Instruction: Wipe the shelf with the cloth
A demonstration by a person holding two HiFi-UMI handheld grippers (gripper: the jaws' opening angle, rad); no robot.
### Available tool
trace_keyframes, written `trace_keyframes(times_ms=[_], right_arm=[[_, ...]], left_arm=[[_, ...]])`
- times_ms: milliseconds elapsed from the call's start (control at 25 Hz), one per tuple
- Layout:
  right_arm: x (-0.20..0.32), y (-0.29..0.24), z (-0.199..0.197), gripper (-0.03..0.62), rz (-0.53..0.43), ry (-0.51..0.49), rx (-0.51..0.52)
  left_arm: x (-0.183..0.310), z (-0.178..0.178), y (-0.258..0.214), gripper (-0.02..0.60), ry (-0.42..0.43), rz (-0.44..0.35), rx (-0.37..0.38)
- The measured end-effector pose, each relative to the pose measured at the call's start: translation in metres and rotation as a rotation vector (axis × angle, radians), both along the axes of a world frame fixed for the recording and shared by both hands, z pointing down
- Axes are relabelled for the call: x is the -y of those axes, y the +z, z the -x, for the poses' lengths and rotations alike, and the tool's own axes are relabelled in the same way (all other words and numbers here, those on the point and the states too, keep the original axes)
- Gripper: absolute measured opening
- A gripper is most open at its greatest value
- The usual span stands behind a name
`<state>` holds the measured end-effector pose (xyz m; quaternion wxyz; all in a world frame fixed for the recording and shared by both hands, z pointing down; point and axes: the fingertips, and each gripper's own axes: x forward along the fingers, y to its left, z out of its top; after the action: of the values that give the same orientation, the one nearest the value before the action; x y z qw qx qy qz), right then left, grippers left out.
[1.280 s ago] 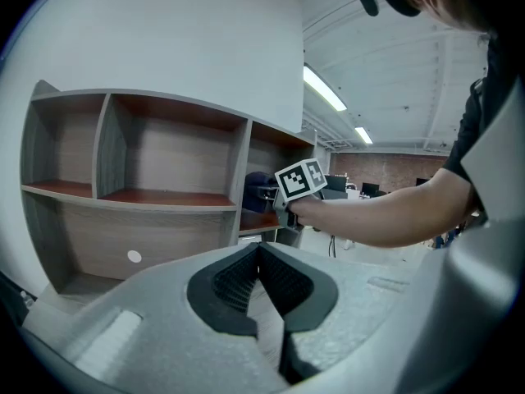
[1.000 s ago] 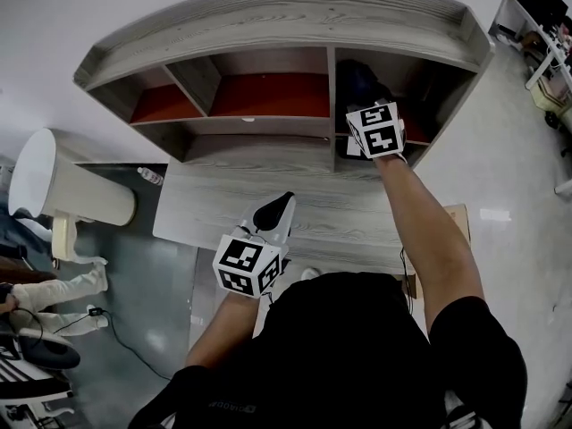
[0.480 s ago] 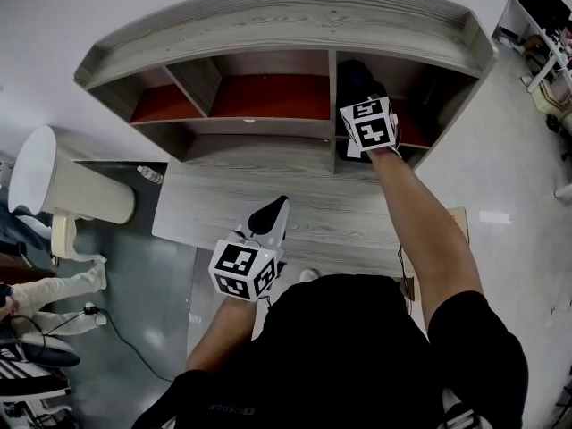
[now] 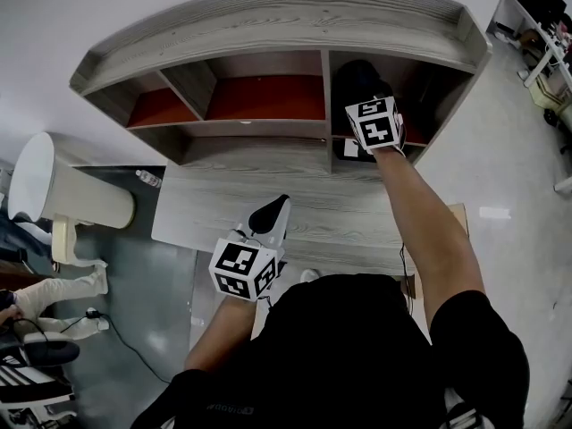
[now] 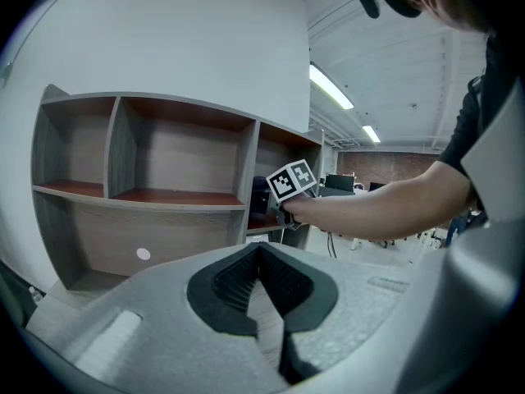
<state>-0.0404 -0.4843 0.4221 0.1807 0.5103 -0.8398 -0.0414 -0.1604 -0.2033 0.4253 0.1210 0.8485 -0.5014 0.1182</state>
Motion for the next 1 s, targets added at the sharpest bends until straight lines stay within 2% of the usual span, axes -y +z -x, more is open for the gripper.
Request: trace_keyframes(times_ms=[1000], right_arm=[[0.01, 0.012, -0.093, 0.101, 0.024, 0.195, -0.018]], left_arm=[[0.01, -0.029, 0.003, 0.009, 0.077, 0.006, -0.001]])
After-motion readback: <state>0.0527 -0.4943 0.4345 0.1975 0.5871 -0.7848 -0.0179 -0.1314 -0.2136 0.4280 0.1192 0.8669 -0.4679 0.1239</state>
